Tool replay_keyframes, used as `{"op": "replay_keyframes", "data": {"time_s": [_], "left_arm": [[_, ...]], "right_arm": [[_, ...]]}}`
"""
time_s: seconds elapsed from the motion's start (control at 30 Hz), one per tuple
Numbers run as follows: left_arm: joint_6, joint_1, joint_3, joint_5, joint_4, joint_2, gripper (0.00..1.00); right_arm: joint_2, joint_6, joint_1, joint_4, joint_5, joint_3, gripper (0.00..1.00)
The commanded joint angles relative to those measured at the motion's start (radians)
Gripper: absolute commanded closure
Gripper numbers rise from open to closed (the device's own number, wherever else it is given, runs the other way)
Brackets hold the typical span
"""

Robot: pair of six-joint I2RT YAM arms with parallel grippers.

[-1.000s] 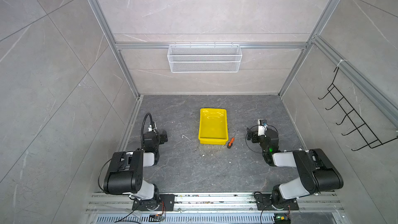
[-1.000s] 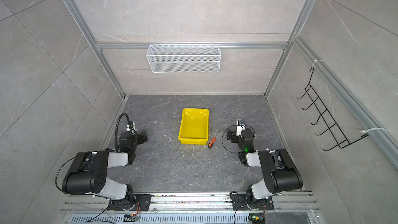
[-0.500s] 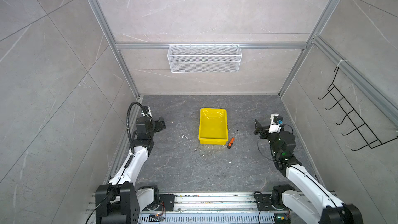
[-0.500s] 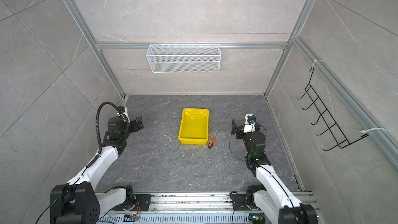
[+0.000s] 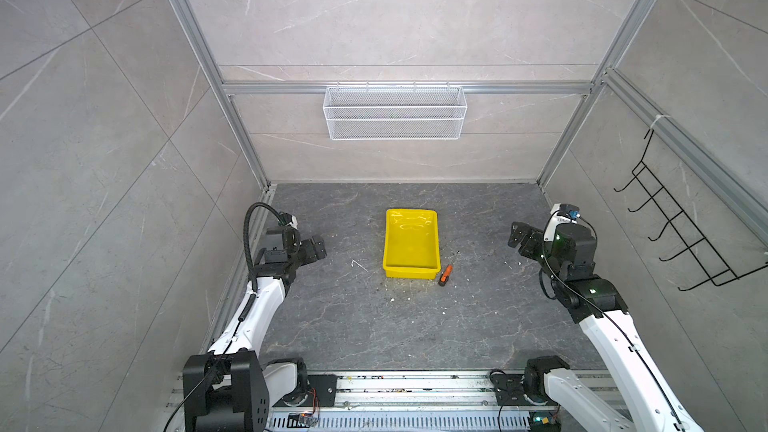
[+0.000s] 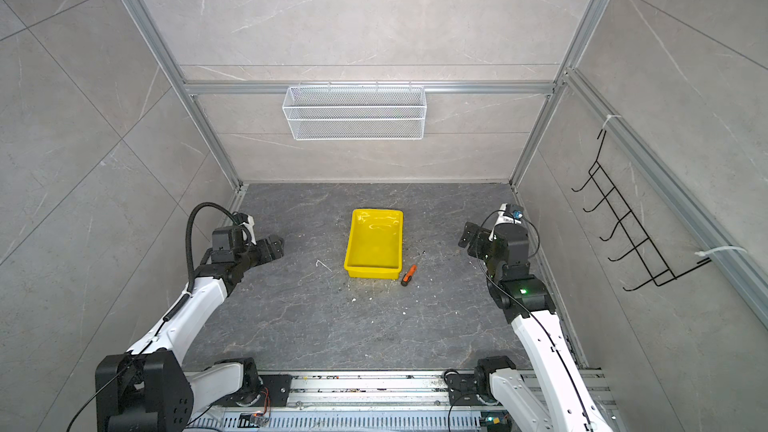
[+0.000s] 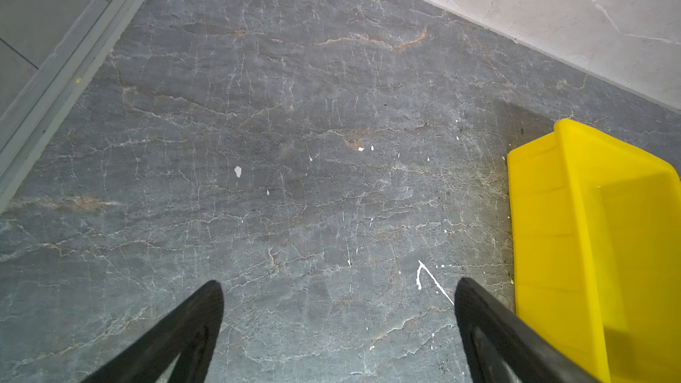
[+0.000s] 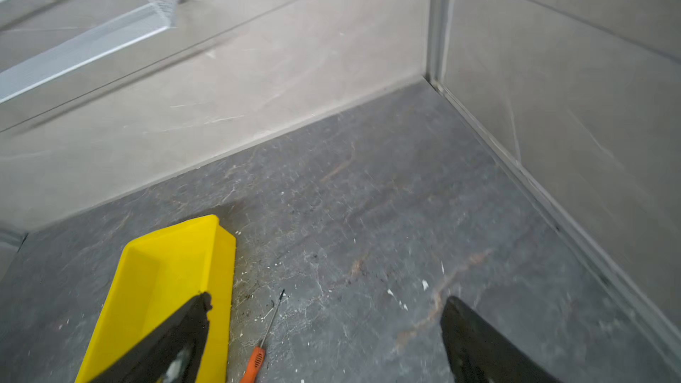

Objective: Put the screwdriver in the bin
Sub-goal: 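Raise both arms and move the right gripper toward the orange screwdriver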

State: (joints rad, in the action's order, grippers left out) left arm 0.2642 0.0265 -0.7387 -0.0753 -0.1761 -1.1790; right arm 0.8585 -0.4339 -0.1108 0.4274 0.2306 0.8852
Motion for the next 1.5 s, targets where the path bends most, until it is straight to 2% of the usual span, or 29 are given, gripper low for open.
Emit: {"op": "replay_keyframes", "data": {"time_s": [0.0, 0.1, 0.23, 0.3, 0.37, 0.47, 0.5, 0.6, 0.63, 0.7, 0.8, 0.97, 1.0, 1.07, 1.13, 1.17, 1.2, 1.23, 1.37, 1.4, 1.47], "left_arm": [[0.079, 0.0, 0.032, 0.059, 0.018, 0.002, 0.0], [0.087, 0.0, 0.022, 0.061, 0.003, -0.007, 0.0], [0.091, 0.001, 0.037, 0.064, 0.02, 0.003, 0.0], [0.116, 0.001, 0.047, 0.073, 0.023, -0.005, 0.0], [0.158, 0.0, 0.063, 0.072, 0.029, -0.007, 0.0], [0.275, 0.003, 0.128, 0.006, 0.092, -0.049, 0.0], [0.292, 0.013, 0.104, -0.076, 0.073, -0.079, 0.0], [0.306, 0.012, 0.042, -0.3, 0.104, -0.148, 0.0], [0.315, 0.003, 0.03, -0.31, 0.104, -0.15, 0.0], [0.291, -0.043, 0.01, -0.226, 0.057, -0.12, 0.0], [0.258, -0.176, -0.009, 0.0, -0.044, -0.05, 0.0], [0.255, -0.505, 0.063, 0.376, -0.04, 0.103, 0.0], [0.256, -0.549, 0.076, 0.44, -0.042, 0.129, 0.0], [0.254, -0.578, 0.097, 0.505, -0.058, 0.167, 0.0], [0.35, -0.572, 0.112, 0.597, -0.128, 0.202, 0.0], [0.433, -0.568, 0.119, 0.658, -0.182, 0.216, 0.0], [0.579, -0.564, 0.125, 0.718, -0.271, 0.234, 0.01], [0.632, -0.553, 0.135, 0.723, -0.314, 0.253, 0.01], [0.577, -0.548, 0.216, 0.637, -0.218, 0.333, 0.05], [0.571, -0.548, 0.25, 0.61, -0.17, 0.342, 0.01], [0.542, -0.55, 0.304, 0.567, -0.083, 0.333, 0.0]], "right_arm": [[0.031, -0.255, 0.003, 0.154, 0.256, -0.006, 0.0], [0.106, -0.137, 0.006, 0.157, 0.214, 0.022, 0.0], [0.172, -0.083, 0.004, 0.227, 0.008, 0.047, 0.01], [0.113, -0.047, 0.003, 0.159, -0.143, -0.032, 0.01], [0.024, -0.027, 0.003, 0.095, -0.223, -0.118, 0.02], [-0.07, 0.0, 0.004, 0.146, -0.24, -0.166, 0.02], [-0.088, 0.022, 0.004, 0.188, -0.235, -0.168, 0.02], [-0.131, -0.017, 0.003, 0.254, -0.177, -0.185, 0.01], [-0.14, -0.041, 0.003, 0.26, -0.154, -0.193, 0.01], [-0.14, -0.089, 0.002, 0.265, -0.092, -0.202, 0.01], [-0.101, -0.14, 0.003, 0.264, -0.002, -0.215, 0.01], [-0.053, -0.117, 0.003, 0.268, -0.025, -0.214, 0.01], [-0.064, -0.121, 0.004, 0.263, -0.025, -0.219, 0.01], [-0.079, -0.134, 0.004, 0.258, -0.044, -0.221, 0.0], [-0.066, -0.099, 0.003, 0.263, -0.147, -0.199, 0.01], [-0.06, -0.095, 0.003, 0.247, -0.186, -0.198, 0.01], [-0.055, -0.1, 0.003, 0.22, -0.23, -0.206, 0.01], [-0.053, -0.113, 0.004, 0.196, -0.264, -0.218, 0.02], [-0.061, -0.192, 0.001, 0.149, -0.337, -0.265, 0.06], [-0.067, -0.215, 0.001, 0.141, -0.352, -0.28, 0.06], [-0.085, -0.258, -0.001, 0.128, -0.384, -0.309, 0.08]]}}
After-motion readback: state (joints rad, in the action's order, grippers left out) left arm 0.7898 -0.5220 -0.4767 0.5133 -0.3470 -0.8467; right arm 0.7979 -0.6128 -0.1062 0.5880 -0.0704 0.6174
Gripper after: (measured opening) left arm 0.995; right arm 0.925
